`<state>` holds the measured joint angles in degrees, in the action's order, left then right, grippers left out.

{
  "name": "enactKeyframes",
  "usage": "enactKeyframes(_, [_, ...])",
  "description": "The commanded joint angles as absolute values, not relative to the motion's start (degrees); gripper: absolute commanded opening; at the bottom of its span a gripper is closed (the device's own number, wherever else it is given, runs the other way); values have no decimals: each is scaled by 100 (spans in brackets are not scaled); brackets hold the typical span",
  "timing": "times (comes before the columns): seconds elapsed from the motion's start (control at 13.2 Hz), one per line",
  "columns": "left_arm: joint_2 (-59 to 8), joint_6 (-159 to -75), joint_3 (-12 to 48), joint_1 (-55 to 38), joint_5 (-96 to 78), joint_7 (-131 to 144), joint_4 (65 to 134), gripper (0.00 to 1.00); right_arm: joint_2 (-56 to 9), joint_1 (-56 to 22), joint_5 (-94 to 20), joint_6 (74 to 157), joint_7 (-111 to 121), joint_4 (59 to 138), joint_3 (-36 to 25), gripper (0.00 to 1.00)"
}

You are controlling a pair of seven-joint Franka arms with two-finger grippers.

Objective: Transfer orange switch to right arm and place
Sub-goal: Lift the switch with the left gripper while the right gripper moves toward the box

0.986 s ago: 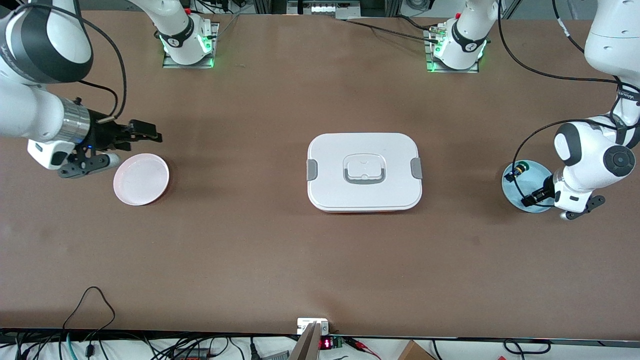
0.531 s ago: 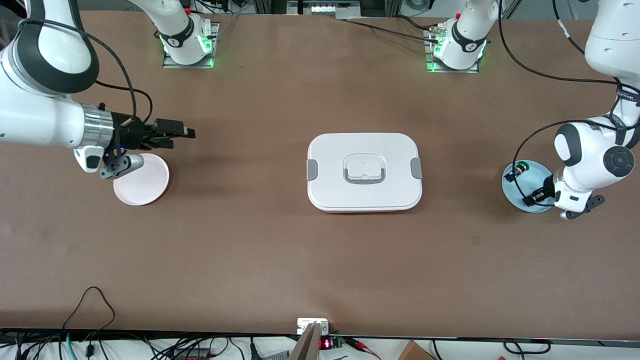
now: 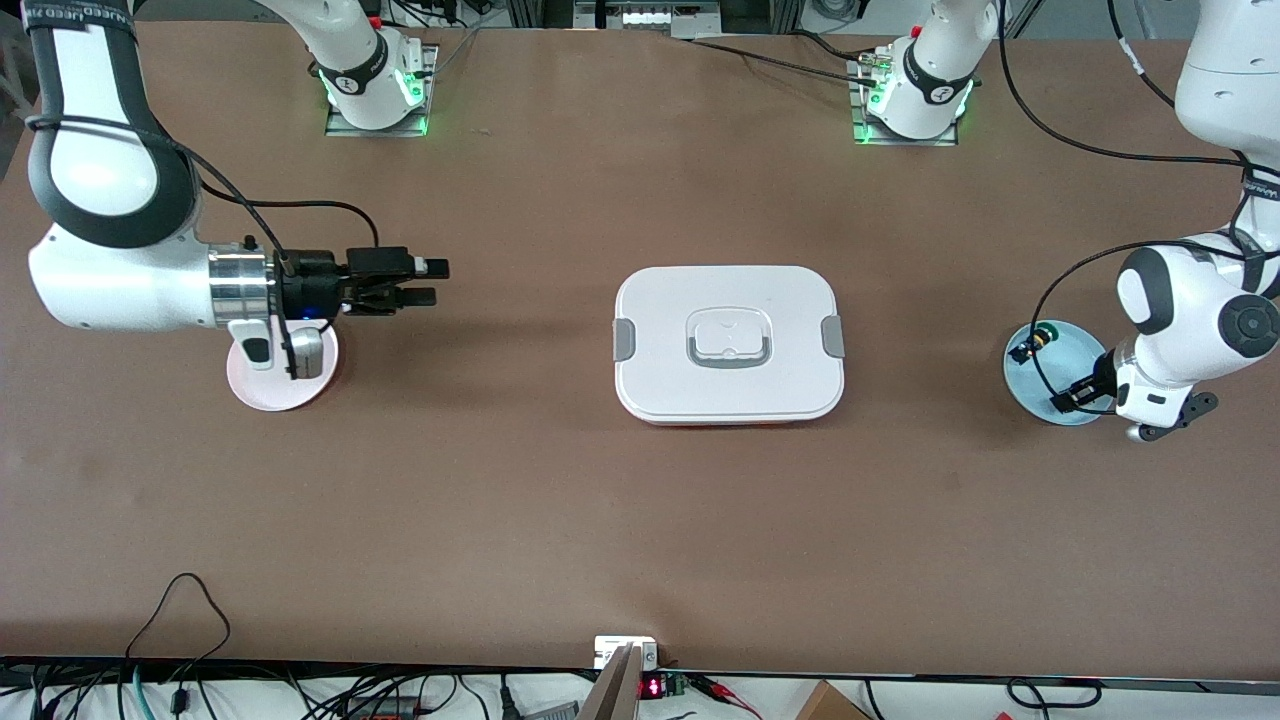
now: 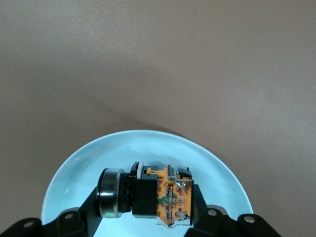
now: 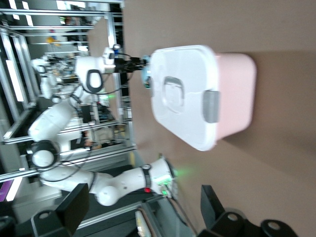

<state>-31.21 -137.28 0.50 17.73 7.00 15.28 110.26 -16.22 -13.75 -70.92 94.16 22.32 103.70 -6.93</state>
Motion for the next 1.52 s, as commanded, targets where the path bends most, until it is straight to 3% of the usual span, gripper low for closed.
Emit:
enactKeyframes(0.0, [-2849,-12747,167,1828,809,1135,10697,35,-1853,-1642,-8091,9352,2329,10327,-686,100])
enactKeyframes(0.15, [-2559,-12071,385,1828,695,915,10618,27,-2064,-1862,-8864,9360,2338,10310,-686,100])
enactKeyframes(0.38, [-2496,-10071,764,1793,-119,879,9611,23,-2258,-2292,-9910,9457,2645,10309,-694,100])
enactKeyframes(0.53, [-2531,-9301,835,1697,-447,861,9151,24,-2303,-2556,-10369,9728,2663,10301,-694,100])
enactKeyframes(0.83, [-2435,-9202,1563,1767,-789,484,9088,28,-2311,-3329,-11299,10773,2918,10213,-694,100])
enactKeyframes(0.99, [-2312,-9097,1722,1775,-1577,-40,9088,24,-2434,-3804,-12038,11177,3066,10099,-694,100])
enactKeyframes(1.29, [-2215,-9114,1740,1775,-3555,-2259,9105,23,-2663,-4069,-12444,11452,3349,9932,-694,100])
enactKeyframes(1.44, [-2233,-9158,1740,1732,-4312,-3730,9210,18,-2689,-4166,-12454,11592,3488,9932,-694,100])
